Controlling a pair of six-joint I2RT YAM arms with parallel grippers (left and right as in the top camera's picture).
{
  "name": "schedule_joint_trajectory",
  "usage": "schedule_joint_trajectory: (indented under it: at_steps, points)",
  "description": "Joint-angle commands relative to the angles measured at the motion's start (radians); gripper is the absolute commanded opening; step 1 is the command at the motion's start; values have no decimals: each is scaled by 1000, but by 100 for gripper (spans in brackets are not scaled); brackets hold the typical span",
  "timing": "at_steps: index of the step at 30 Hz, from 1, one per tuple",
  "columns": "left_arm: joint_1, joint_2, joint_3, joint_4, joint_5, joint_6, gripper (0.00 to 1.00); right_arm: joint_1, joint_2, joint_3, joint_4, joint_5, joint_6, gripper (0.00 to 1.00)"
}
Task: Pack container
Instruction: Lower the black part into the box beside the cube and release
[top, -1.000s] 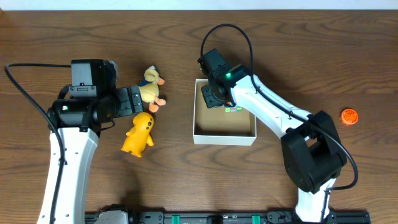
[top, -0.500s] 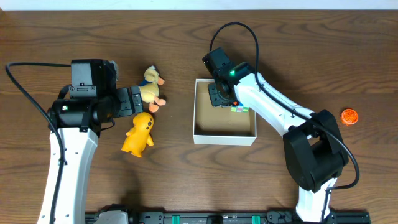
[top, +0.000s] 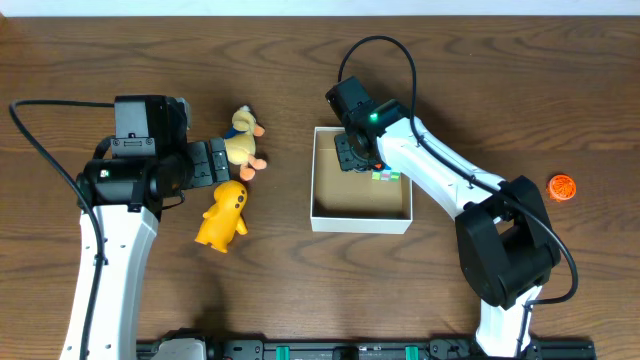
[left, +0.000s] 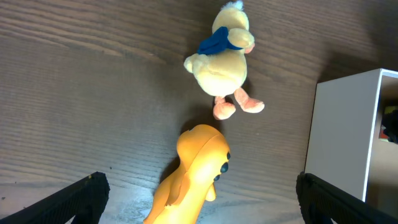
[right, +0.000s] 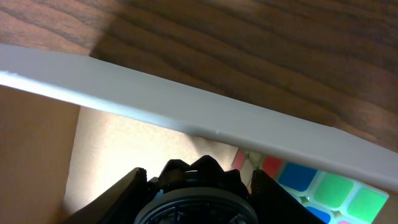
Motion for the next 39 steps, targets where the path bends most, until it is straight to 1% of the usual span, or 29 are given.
schedule_joint_trajectory:
  at_steps: [1, 2, 3, 4, 5, 6, 12, 16, 18, 19, 20, 21, 22, 23, 25, 26, 28, 30, 31, 39]
  points:
    - [-2, 8, -5, -3, 8, 13, 98, -7, 0, 8, 0, 21, 16, 61]
    - [-2, 8, -5, -3, 8, 13, 98, -7, 0, 8, 0, 21, 16, 67]
    - [-2, 8, -5, -3, 8, 13, 98, -7, 0, 8, 0, 21, 16, 69]
    - [-2, 8, -5, -3, 8, 13, 98, -7, 0, 8, 0, 21, 16, 72]
    - [-2, 8, -5, -3, 8, 13, 98, -7, 0, 8, 1, 21, 16, 78]
    - [-2, 8, -5, -3, 8, 13, 98, -7, 0, 8, 1, 21, 16, 80]
    - [-2, 8, -5, -3, 8, 13, 98, -7, 0, 8, 3, 21, 16, 80]
    - [-2, 8, -5, -3, 8, 13, 98, -7, 0, 8, 7, 21, 16, 78]
    - [-2, 8, -5, -3, 8, 13, 98, -6, 0, 8, 7, 10, 5, 75]
    - [-2, 8, -5, -3, 8, 13, 98, -6, 0, 8, 10, -3, -8, 71]
    - [-2, 8, -5, -3, 8, 13, 98, -5, -1, 8, 12, -31, -32, 66]
    - [-2, 8, -5, -3, 8, 13, 98, -2, -1, 8, 16, -60, -61, 55]
    - [-2, 8, -5, -3, 8, 13, 98, 1, -1, 8, 19, -80, -79, 49]
    - [-2, 8, -5, -3, 8, 13, 98, 6, 0, 8, 23, -98, -93, 39]
    - [-2, 8, -5, -3, 8, 13, 98, 17, -1, 8, 28, -99, -92, 31]
    - [-2, 8, -5, -3, 8, 13, 98, 23, -1, 8, 34, -99, -92, 30]
    - [-2, 8, -5, -3, 8, 13, 98, 33, 0, 8, 43, -99, -92, 21]
    - [-2, 8, -5, -3, 8, 13, 98, 39, 0, 8, 54, -99, -93, 13]
    - [-2, 8, -5, -3, 8, 13, 98, 40, 0, 8, 60, -99, -93, 11]
    - [-2, 8, -5, -3, 8, 13, 98, 41, 6, 8, 114, -100, -111, 10]
